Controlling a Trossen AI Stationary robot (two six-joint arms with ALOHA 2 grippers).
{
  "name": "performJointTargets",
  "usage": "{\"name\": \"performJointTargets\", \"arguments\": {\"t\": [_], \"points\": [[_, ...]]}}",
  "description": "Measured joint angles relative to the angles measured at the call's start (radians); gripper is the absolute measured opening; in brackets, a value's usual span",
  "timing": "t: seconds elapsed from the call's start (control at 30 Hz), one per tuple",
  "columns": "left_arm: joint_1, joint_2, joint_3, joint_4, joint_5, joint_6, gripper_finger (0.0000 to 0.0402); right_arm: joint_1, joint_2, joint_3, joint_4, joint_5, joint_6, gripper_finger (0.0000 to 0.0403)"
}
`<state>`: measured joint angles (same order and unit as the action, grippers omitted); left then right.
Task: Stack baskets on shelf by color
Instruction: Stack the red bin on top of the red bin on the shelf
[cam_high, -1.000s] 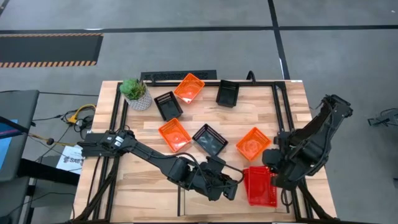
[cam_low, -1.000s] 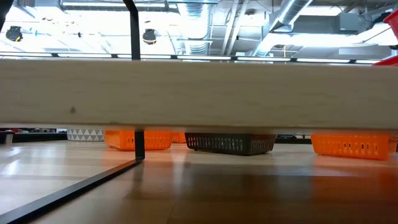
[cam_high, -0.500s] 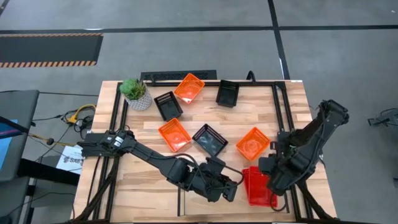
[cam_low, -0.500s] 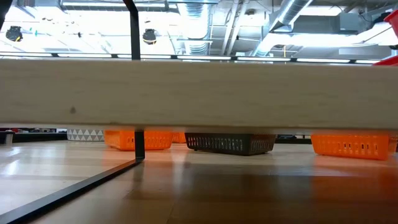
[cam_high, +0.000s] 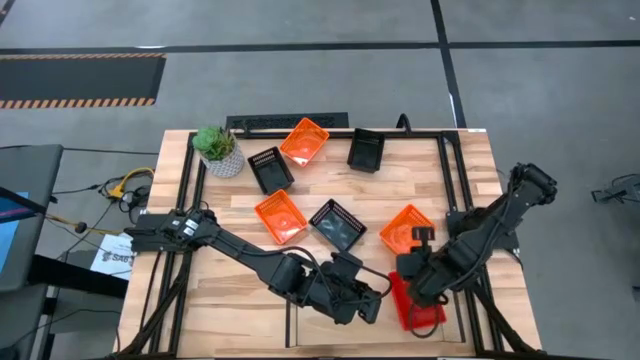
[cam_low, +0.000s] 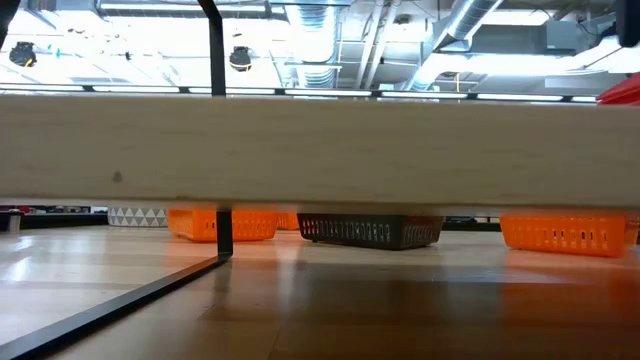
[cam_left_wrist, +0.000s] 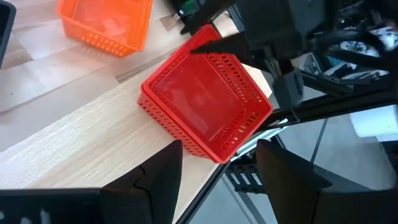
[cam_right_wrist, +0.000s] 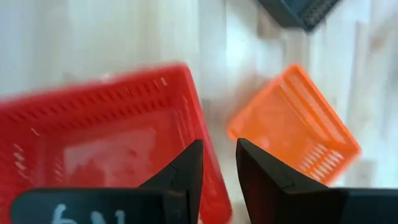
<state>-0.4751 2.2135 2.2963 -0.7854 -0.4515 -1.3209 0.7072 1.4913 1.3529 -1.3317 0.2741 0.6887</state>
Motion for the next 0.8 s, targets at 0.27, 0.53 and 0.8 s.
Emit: {"name": "performJointTargets", "arguments": {"t": [0.27, 0.53, 0.8], "points": [[-0.001, 0.0, 0.0, -0.011, 0.0, 0.0, 0.0193, 0.027, -0.068, 0.049, 0.013, -0.006, 0.135, 0.0118], [-0.003, 0.0, 0.0, -0.011, 0.0, 0.015, 0.0193, 0.208, -0.12, -0.002, -0.028, -0.042, 0.474, 0.0118], [-0.002, 0.0, 0.0, -0.011, 0.0, 0.019, 0.0193, 0.275, -0.087, -0.108, 0.022, -0.046, 0.571, 0.0118]]}}
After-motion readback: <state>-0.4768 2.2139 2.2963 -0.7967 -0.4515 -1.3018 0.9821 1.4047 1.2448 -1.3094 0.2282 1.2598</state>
